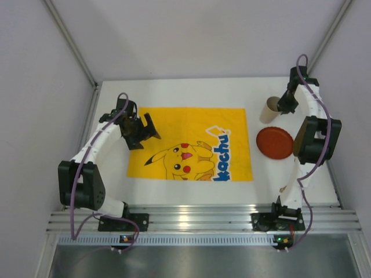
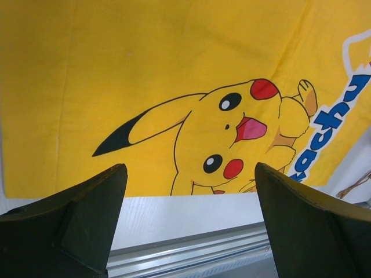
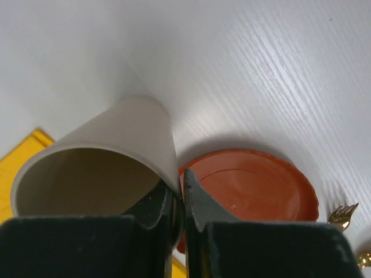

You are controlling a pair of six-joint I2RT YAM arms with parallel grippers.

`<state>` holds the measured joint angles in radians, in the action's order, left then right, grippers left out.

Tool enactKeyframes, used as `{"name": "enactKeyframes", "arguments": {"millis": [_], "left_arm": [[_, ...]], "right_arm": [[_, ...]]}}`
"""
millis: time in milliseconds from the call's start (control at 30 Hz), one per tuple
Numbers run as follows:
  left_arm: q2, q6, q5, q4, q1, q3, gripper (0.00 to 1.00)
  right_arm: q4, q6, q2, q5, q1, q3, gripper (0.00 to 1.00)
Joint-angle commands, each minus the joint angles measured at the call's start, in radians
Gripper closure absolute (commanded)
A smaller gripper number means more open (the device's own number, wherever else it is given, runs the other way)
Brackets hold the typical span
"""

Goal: Set the dinner table for one person

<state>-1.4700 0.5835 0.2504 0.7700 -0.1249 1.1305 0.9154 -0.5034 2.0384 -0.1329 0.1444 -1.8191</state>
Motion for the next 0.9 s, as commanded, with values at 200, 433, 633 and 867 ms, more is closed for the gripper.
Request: {"name": "enactKeyframes", "arguments": {"millis": [200,433,633,867], "left_arm": [[-0.055,-0.024,0.035,-0.029,0.004,0.069,0.03],[-0.064,0.002,0.056,-0.067,0.002,0.028,0.04],[-0.062,-0.002,0.076,-0.072,0.002,0.022,0.04],[-0.043,-0.036,0.066,-0.048,0.002,0.035,0.03]], "right_arm": [[0.118,0.052,-0.004,-0.083,-0.060,-0.219,1.00],[0.195,0.023,-0.076,-0.039,-0.305,-0.255,1.00],[0.166,-0.038,-0.020,-0.045,-0.425,-0.181,1.00],[0.120,-0.043,0.057,-0.100,-0.440,-0.209,1.00]]}}
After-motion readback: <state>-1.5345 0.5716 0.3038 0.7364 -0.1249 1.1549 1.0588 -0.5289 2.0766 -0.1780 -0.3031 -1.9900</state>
